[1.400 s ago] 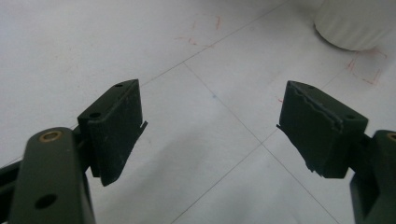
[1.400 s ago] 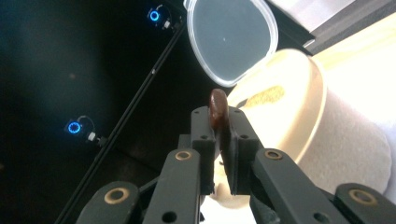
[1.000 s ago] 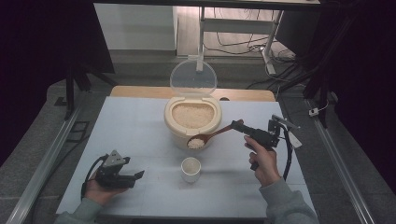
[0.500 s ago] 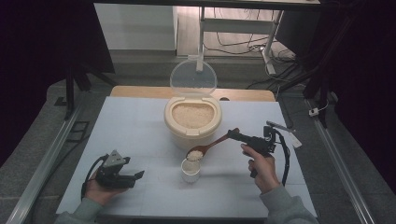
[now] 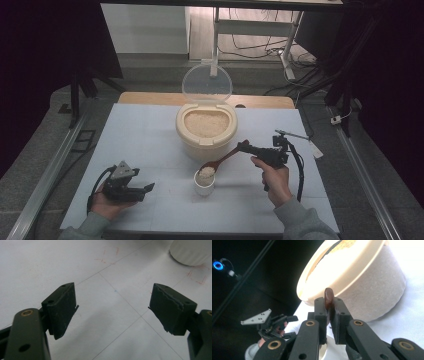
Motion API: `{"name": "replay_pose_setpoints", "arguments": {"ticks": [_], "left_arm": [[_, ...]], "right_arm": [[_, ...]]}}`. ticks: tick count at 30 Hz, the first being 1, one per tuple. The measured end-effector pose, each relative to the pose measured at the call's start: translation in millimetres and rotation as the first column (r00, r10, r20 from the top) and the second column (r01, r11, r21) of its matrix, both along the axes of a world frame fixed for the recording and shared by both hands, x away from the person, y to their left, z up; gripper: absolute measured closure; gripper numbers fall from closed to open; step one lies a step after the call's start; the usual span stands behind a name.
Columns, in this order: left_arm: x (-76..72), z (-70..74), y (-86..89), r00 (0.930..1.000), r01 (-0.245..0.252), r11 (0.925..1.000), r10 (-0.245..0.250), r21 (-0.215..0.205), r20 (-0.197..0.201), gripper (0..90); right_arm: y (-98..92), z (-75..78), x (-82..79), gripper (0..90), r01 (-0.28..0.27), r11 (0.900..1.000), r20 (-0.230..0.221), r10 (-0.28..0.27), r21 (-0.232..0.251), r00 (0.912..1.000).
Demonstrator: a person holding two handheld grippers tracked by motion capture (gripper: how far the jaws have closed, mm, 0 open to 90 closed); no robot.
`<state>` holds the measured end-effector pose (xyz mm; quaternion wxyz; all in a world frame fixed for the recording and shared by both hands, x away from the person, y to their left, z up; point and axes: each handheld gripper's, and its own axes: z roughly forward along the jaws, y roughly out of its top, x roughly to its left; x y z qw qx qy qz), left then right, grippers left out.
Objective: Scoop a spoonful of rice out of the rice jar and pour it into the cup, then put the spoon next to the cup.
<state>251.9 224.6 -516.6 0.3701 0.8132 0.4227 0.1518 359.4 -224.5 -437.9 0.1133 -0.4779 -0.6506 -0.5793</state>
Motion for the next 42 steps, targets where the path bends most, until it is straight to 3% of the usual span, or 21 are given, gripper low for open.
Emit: {"name": "replay_pose_setpoints", "arguments": {"ticks": [5, 9, 13, 17, 20, 31, 42], "left_arm": [[0.0, -0.1, 0.1, 1.0, 0.001, 1.0, -0.001, 0.0, 0.0, 21.3], [0.0, -0.2, 0.0, 1.0, 0.001, 1.0, -0.001, 0.001, 0.001, 21.3], [0.1, -0.2, 0.0, 1.0, 0.001, 1.0, -0.001, 0.001, 0.0, 21.2], [-0.3, 0.1, 0.0, 1.0, 0.0, 1.0, 0.0, 0.0, 0.002, 21.3], [0.0, -0.2, 0.1, 1.0, -0.001, 1.0, 0.001, 0.001, 0.001, 21.3], [0.3, -0.3, 0.2, 1.0, -0.001, 1.0, 0.001, 0.0, 0.0, 21.3], [-0.4, 0.1, 0.3, 1.0, -0.004, 1.0, 0.004, 0.001, 0.004, 21.3]], "right_arm": [[6.9, 7.1, -5.5, 83.1, -0.007, 0.998, 0.073, 0.012, -0.06, 0.9972], [11.5, 11.5, -10.8, 83.1, -0.024, 0.996, 0.135, 0.035, -0.087, 0.9902], [15.9, 19.1, -17.9, 83.1, -0.048, 0.99, 0.222, 0.076, -0.131, 0.9721], [19.7, 27.1, -25.5, 83.1, -0.066, 0.984, 0.305, 0.115, -0.167, 0.9455], [20.7, 30.7, -29.1, 83.1, -0.075, 0.98, 0.329, 0.133, -0.182, 0.9348], [6.8, 34.1, -29.7, 83.1, -0.072, 0.988, 0.334, 0.114, -0.137, 0.9358], [-5.7, 36.3, -29.4, 83.1, -0.075, 0.994, 0.318, 0.099, -0.086, 0.9429]]}}
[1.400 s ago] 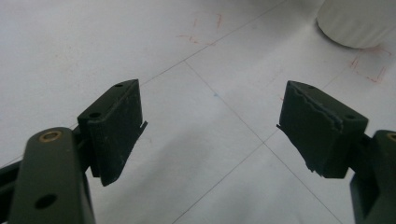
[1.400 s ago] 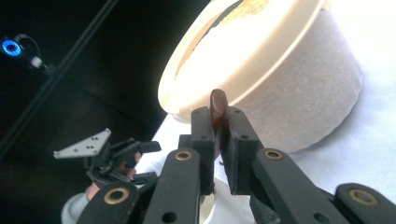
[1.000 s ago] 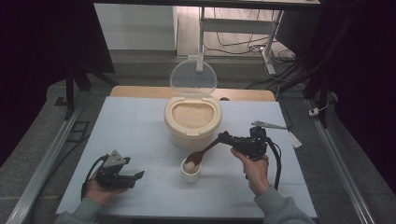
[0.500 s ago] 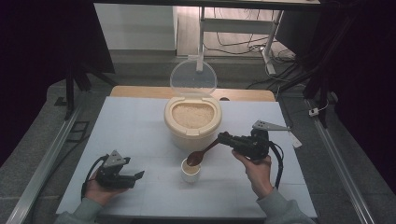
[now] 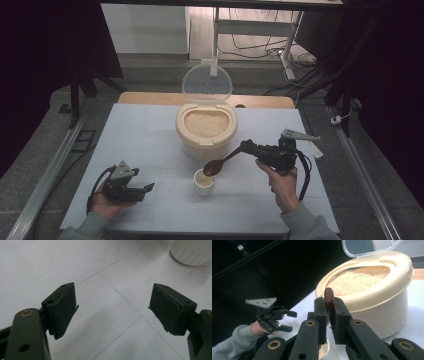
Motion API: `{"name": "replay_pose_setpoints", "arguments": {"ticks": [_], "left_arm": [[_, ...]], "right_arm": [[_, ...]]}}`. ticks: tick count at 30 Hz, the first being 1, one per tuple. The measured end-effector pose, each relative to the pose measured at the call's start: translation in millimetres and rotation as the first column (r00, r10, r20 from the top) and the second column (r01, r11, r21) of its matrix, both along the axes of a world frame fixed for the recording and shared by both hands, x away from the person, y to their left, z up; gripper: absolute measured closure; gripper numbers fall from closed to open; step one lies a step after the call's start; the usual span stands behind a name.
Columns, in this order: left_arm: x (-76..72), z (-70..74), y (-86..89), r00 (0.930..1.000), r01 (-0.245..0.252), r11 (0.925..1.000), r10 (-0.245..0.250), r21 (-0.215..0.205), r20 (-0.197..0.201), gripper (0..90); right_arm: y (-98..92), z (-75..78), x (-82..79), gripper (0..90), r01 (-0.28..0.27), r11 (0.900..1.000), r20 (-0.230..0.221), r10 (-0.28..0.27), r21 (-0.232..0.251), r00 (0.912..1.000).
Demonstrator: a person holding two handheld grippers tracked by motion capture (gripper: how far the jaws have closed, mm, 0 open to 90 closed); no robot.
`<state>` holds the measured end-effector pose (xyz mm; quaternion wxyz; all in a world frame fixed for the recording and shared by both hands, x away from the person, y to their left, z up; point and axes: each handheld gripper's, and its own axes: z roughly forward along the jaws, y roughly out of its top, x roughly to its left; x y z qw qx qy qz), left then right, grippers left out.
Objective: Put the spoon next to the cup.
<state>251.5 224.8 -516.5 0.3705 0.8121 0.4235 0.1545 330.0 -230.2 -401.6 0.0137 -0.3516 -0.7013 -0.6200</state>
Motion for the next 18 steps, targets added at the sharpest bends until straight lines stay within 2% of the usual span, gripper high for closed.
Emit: {"name": "replay_pose_setpoints", "arguments": {"ticks": [3, 10, 15, 18], "left_arm": [[0.8, -0.3, 0.1, 1.0, 0.001, 1.0, -0.001, 0.0, -0.002, 21.3], [1.2, -0.6, 0.1, 1.0, 0.001, 1.0, -0.001, 0.0, -0.001, 21.2], [1.6, -0.8, -1.5, 1.0, 0.003, 1.0, -0.003, 0.006, -0.003, 21.2], [2.0, -0.6, -2.2, 1.0, 0.007, 1.0, -0.007, 0.007, -0.002, 21.2]], "right_arm": [[-8.0, 4.9, -2.3, 83.1, 0.004, 1.0, 0.003, -0.004, 0.004, 1.0], [-29.1, 12.0, -11.2, 83.1, 0.015, 0.999, -0.008, -0.016, -0.033, 0.9998], [-38.6, 9.9, -18.9, 83.1, 0.005, 0.999, -0.027, -0.007, -0.05, 0.9996], [-38.3, 4.1, -20.4, 83.1, 0.0, 0.997, -0.064, -0.005, -0.074, 0.9979]]}}
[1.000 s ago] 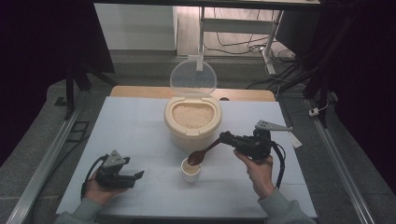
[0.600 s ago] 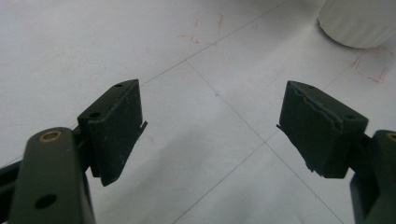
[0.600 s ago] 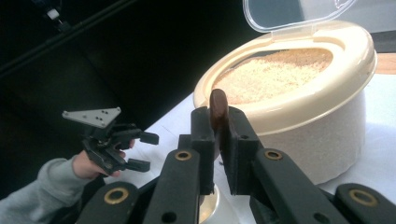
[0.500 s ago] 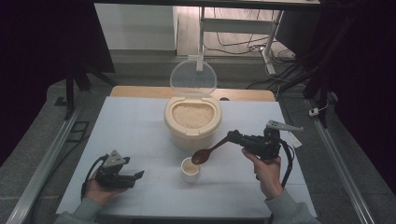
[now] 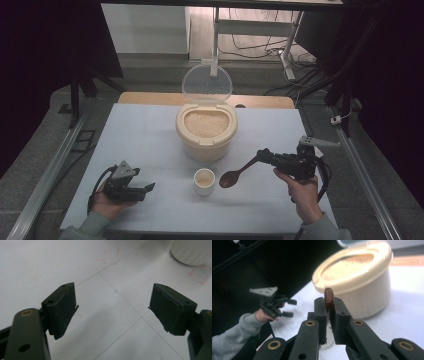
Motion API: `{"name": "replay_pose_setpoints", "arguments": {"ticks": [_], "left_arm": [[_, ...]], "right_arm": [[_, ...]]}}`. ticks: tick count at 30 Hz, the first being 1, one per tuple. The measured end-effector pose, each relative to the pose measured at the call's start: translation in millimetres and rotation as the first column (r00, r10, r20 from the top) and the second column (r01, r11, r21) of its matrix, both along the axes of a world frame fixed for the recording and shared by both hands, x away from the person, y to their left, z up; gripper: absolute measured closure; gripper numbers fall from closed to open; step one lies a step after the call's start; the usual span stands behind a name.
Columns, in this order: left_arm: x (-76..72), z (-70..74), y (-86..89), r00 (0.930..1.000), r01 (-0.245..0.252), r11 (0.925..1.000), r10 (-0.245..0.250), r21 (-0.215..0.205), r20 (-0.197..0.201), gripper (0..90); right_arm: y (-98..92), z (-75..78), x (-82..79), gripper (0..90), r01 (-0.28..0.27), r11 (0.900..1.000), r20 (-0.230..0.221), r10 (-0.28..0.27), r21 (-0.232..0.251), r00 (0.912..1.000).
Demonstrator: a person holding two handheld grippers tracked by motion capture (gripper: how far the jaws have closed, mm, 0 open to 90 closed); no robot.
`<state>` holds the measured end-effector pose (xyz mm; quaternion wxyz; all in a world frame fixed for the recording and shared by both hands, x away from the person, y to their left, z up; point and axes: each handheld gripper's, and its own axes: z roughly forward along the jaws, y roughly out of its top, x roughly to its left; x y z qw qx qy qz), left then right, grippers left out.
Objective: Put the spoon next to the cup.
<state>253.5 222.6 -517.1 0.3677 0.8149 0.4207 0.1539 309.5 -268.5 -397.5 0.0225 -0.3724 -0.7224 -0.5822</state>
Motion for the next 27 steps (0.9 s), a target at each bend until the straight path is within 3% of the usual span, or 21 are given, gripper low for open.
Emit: {"name": "replay_pose_setpoints", "arguments": {"ticks": [7, 16, 19, 27], "left_arm": [[0.1, -0.4, 0.0, 1.0, 0.002, 1.0, -0.002, 0.004, 0.0, 21.2], [-0.1, -0.6, -0.5, 1.0, 0.004, 1.0, -0.004, 0.006, -0.002, 21.2], [0.0, -0.8, -1.1, 1.0, 0.006, 1.0, -0.006, 0.008, -0.002, 21.2], [0.1, -0.9, -1.2, 1.0, 0.008, 0.9999, -0.008, 0.01, 0.0, 21.2]], "right_arm": [[16.1, -21.9, 1.0, 83.1, -0.063, 0.997, -0.084, 0.059, -0.042, 0.9947], [35.8, -42.1, 1.8, 83.0, -0.139, 0.986, -0.169, 0.122, -0.095, 0.978], [39.1, -46.2, 2.4, 83.0, -0.148, 0.981, -0.178, 0.125, -0.123, 0.976], [46.5, -55.8, 8.0, 82.8, -0.172, 0.978, -0.22, 0.143, -0.119, 0.965]]}}
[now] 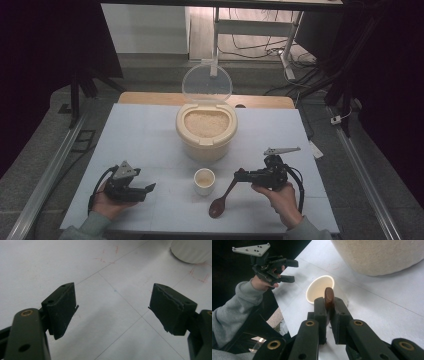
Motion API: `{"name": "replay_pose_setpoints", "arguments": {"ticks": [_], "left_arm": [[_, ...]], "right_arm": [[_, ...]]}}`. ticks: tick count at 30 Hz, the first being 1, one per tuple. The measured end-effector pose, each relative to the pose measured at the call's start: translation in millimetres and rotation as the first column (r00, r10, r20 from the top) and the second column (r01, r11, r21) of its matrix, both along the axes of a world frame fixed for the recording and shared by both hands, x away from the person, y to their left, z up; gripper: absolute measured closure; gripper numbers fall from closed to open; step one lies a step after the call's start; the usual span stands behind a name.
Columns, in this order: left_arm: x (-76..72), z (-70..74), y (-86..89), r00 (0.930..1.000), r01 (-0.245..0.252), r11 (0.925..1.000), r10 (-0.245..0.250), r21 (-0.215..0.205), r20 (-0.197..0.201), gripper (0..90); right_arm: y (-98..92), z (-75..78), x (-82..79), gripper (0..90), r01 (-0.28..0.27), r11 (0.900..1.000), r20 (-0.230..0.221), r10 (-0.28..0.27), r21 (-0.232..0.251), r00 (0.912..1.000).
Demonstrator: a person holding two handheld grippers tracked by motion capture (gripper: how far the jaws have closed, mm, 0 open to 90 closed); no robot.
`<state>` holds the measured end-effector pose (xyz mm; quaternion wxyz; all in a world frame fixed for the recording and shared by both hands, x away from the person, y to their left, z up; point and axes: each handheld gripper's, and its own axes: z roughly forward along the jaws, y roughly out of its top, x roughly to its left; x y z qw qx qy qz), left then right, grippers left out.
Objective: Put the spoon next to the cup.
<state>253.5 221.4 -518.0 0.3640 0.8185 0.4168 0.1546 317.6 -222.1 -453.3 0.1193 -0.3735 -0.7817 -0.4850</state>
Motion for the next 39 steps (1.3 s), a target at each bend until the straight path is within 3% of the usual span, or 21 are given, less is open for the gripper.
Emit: {"name": "replay_pose_setpoints", "arguments": {"ticks": [4, 11, 16, 24, 32, 39], "left_arm": [[0.0, -0.3, -0.5, 1.0, 0.001, 1.0, -0.001, 0.006, 0.0, 21.2], [0.3, -0.8, -0.8, 1.0, 0.002, 1.0, -0.002, 0.009, -0.001, 21.2], [0.4, -1.0, -0.7, 1.0, 0.002, 1.0, -0.002, 0.009, -0.001, 21.2], [0.1, -0.8, -0.6, 1.0, 0.004, 1.0, -0.004, 0.009, -0.001, 21.2], [0.2, -0.7, -0.5, 1.0, 0.003, 1.0, -0.003, 0.009, 0.0, 21.1], [-0.1, -0.6, -0.6, 1.0, 0.003, 1.0, -0.003, 0.009, 0.001, 21.2]], "right_arm": [[2.5, -2.8, 5.6, 80.8, 0.01, 1.0, -0.004, -0.01, -0.015, 0.9999], [9.8, -14.3, 17.4, 74.1, 0.043, 0.996, 0.056, -0.039, -0.075, 0.9977], [16.3, -25.4, 28.7, 67.9, 0.052, 0.99, 0.096, -0.039, -0.134, 0.9946], [21.6, -44.5, 42.3, 59.9, 0.073, 0.979, 0.116, -0.051, -0.192, 0.9919], [19.3, -59.6, 47.3, 49.7, 0.112, 0.959, 0.141, -0.077, -0.259, 0.9869], [23.0, -65.1, 47.1, 40.5, 0.152, 0.932, 0.18, -0.096, -0.33, 0.979]]}}
